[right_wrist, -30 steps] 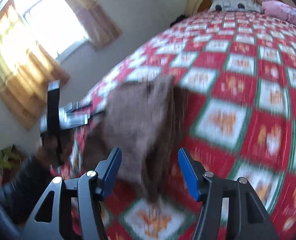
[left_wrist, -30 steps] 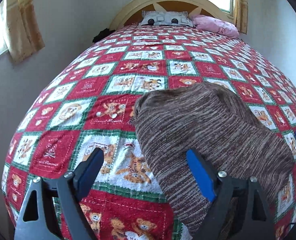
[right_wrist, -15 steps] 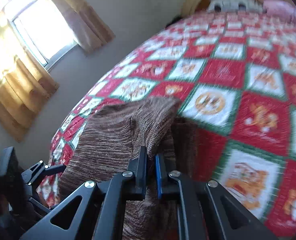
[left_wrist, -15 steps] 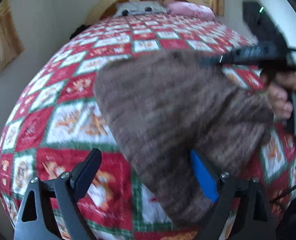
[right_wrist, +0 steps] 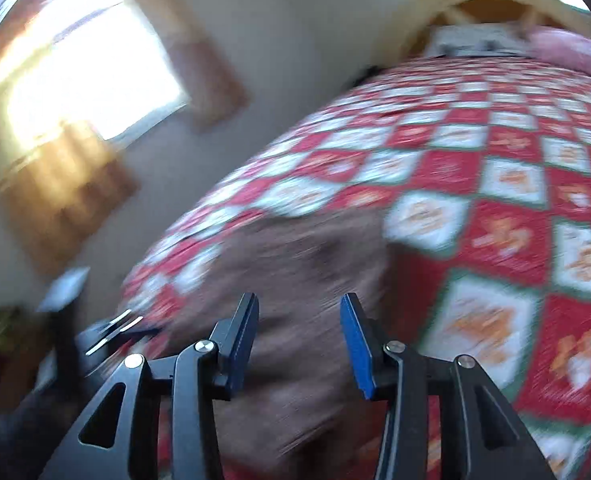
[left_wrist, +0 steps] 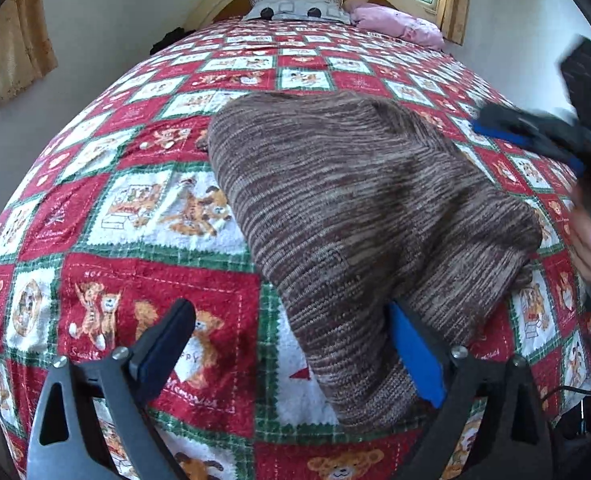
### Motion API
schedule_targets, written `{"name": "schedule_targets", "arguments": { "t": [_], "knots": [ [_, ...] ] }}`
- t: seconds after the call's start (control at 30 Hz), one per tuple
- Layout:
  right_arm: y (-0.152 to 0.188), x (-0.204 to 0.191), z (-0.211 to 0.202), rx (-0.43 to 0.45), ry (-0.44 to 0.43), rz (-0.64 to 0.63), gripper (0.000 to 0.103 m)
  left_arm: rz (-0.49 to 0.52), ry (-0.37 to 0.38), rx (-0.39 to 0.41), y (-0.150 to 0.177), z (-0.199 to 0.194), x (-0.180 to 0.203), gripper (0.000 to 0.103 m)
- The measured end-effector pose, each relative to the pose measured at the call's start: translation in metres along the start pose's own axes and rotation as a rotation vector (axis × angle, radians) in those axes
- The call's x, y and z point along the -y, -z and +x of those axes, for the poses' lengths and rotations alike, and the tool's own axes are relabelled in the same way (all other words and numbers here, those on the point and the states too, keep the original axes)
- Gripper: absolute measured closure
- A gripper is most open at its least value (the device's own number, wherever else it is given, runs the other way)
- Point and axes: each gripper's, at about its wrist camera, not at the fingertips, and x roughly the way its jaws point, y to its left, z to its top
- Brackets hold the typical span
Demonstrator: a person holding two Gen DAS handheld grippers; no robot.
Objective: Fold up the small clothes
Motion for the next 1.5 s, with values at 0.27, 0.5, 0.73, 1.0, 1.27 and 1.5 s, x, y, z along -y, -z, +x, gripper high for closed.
{"name": "schedule_targets", "arguments": {
  "t": [0.27, 0.5, 0.73, 1.0, 1.27, 1.5],
  "knots": [
    [0.073, -0.006, 0.006, -0.141, 0.113, -0.050, 0.062, 0.014, -0.025, -0.008, 0.009, -0.014, 0.004, 0.005],
    [0.080, -0.022, -0.023, -0.112, 0.188, -0.052, 0.060, 0.025, -0.068, 0.085, 0.013, -0.050, 0.011, 0.005],
    [0.079, -0.044, -0.046, -0.066, 0.223, -0.029, 0.055, 0.066, -0.104, 0.163, 0.017, -0.079, 0.029, 0.005],
    [0.071, -0.085, -0.074, 0.048, 0.323, -0.143, 0.050, 0.048, -0.103, 0.229, 0.014, -0.098, 0.036, 0.005],
    [0.072, -0.096, -0.085, 0.107, 0.382, -0.171, 0.050, 0.032, -0.106, 0.256, 0.016, -0.105, 0.038, 0.005],
    [0.072, -0.098, -0.098, 0.147, 0.397, -0.157, 0.050, 0.016, -0.111, 0.279, 0.016, -0.110, 0.038, 0.005]
  ]
}}
